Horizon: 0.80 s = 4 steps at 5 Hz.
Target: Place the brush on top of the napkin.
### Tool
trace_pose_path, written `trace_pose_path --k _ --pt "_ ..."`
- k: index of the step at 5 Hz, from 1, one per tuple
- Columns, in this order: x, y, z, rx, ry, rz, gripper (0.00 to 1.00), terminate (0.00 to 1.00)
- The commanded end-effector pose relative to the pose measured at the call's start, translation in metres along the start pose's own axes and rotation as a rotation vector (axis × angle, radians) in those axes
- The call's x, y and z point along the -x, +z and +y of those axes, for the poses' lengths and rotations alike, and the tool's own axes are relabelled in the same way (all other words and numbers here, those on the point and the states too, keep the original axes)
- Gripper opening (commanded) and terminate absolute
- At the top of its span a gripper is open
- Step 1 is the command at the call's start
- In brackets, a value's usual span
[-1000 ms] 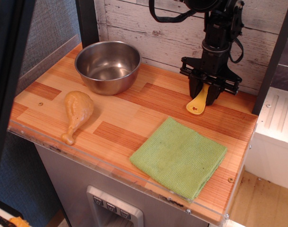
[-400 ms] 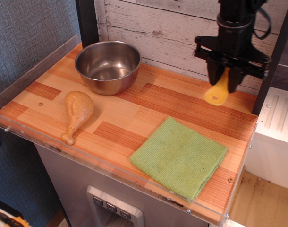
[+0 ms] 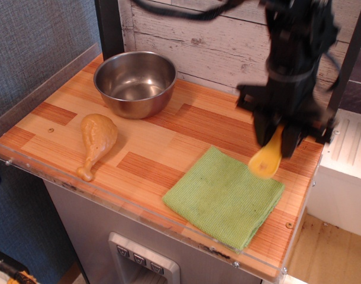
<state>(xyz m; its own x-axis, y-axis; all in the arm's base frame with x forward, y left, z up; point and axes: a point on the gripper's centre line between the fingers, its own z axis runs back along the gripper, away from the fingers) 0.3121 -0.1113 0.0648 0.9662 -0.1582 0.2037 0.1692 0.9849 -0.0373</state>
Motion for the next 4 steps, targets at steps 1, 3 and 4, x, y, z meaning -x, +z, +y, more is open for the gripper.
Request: trace_pose_path --k 1,3,4 --pt "0.034 -0.001 0.010 -0.004 0.015 -0.008 0.00 0.00" --pt "0.043 -0.006 0.020 -0.025 0.023 0.014 0.00 0.00" --pt "0.045 -0.003 0.025 -0.041 0.037 0.012 0.00 0.00"
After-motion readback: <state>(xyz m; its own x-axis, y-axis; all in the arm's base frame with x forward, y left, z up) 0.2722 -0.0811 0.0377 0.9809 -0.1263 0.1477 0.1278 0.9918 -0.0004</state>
